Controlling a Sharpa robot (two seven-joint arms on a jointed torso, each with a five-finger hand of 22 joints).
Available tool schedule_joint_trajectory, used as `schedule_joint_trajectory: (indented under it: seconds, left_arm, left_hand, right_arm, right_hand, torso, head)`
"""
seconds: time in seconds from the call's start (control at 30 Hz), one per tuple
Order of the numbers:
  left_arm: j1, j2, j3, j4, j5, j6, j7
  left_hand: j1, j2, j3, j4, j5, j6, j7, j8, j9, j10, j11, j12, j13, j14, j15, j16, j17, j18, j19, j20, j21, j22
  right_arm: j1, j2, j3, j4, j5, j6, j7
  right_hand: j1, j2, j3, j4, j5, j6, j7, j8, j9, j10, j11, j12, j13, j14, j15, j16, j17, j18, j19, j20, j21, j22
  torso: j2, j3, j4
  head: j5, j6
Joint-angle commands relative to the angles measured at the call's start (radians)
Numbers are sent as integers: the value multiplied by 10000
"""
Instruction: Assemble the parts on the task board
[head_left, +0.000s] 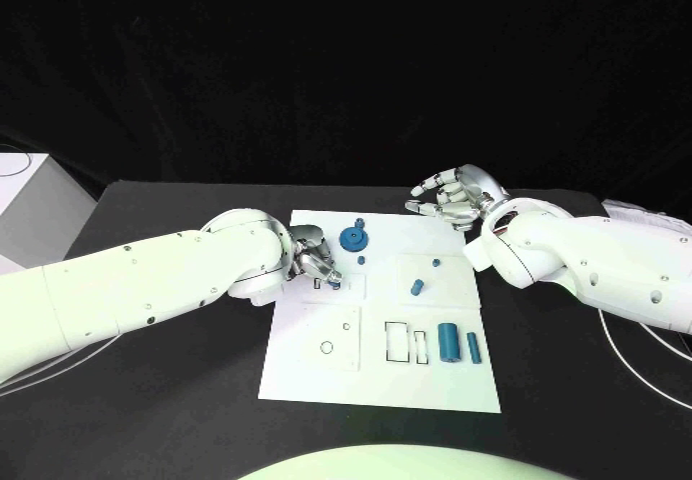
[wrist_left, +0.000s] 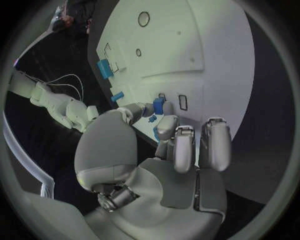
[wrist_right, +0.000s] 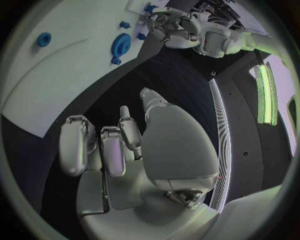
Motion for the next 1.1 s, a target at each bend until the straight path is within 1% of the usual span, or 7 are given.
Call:
schedule_joint_trajectory:
  seconds: [0.03, 0.23, 0.5, 0.73, 0.9, 1.1]
  left_arm:
    - [-18, 7, -19, 13, 38, 307, 50]
    - [-19, -11, -21, 37, 31, 342, 50]
    - [-19, -60, -17, 71, 62, 224, 47]
    - [-19, -77, -11, 63, 99, 165, 44]
    - [-16, -95, 12, 47, 172, 183, 39]
    - [-13, -92, 47, 40, 247, 326, 35]
  left_hand:
    - [4, 123, 1854, -1907, -53, 267, -255, 31, 551, 58, -8, 20, -3, 1050, -68, 30, 2546, -68, 70, -14, 38, 313]
    - [4, 123, 1854, -1907, -53, 267, -255, 31, 551, 58, -8, 20, -3, 1050, -68, 30, 2546, -68, 70, -14, 38, 313]
    - [32, 146, 1866, -1918, -56, 267, -259, 27, 555, 56, -14, 12, -5, 1054, -76, 37, 2560, -69, 73, -22, 39, 316]
    - [44, 154, 1873, -1923, -56, 267, -260, 25, 557, 54, -16, 6, -10, 1056, -78, 41, 2568, -68, 73, -25, 38, 314]
    - [44, 154, 1873, -1923, -56, 267, -260, 25, 557, 54, -16, 6, -10, 1056, -78, 41, 2568, -68, 73, -25, 38, 314]
    - [65, 167, 1884, -1934, -56, 269, -262, 22, 559, 51, -19, -4, -20, 1064, -83, 53, 2593, -72, 86, -31, 46, 333]
  right_arm:
    - [-8, 5, 1, 2, -51, 203, 34]
    - [-9, 5, 1, 0, -51, 211, 30]
    - [-11, 8, 1, -13, -51, 218, 27]
    - [-30, 17, 1, -27, -51, 222, 28]
    - [-53, 19, 1, -35, -51, 223, 27]
    - [-75, 28, 1, -42, -51, 230, 31]
  right_hand:
    - [-54, 40, -24, 8, 33, -89, -4, 69, 17, -16, -21, -24, 58, 661, 33, -54, 1327, 82, -13, 72, -46, 818]
    - [-54, 40, -24, 8, 33, -89, -4, 69, 17, -16, -21, -24, 58, 661, 33, -54, 1327, 82, -13, 72, -46, 818]
    - [-54, 40, -24, 8, 33, -89, -4, 69, 17, -16, -21, -24, 58, 661, 33, -54, 1327, 82, -13, 72, -46, 818]
    - [-54, 40, -24, 8, 33, -89, -4, 69, 17, -16, -21, -24, 58, 661, 33, -54, 1327, 82, -13, 72, -46, 818]
    - [-86, 43, -29, 6, 36, -93, -6, 83, 20, -2, -24, -17, 57, 659, 30, -62, 1317, 83, -12, 70, -53, 815]
    - [-86, 43, -29, 6, 36, -93, -6, 83, 20, -2, -24, -17, 57, 659, 30, -62, 1317, 83, -12, 70, -53, 815]
  torso:
    - [2, -3, -1]
    - [3, -3, 1]
    - [6, -5, -6]
    - [12, -4, 3]
    - [-1, 3, 2]
    - [0, 1, -2]
  head:
    - [6, -3]
    - [-1, -33]
    - [-8, -24]
    - [-9, -30]
    - [-5, -54]
    - [-11, -32]
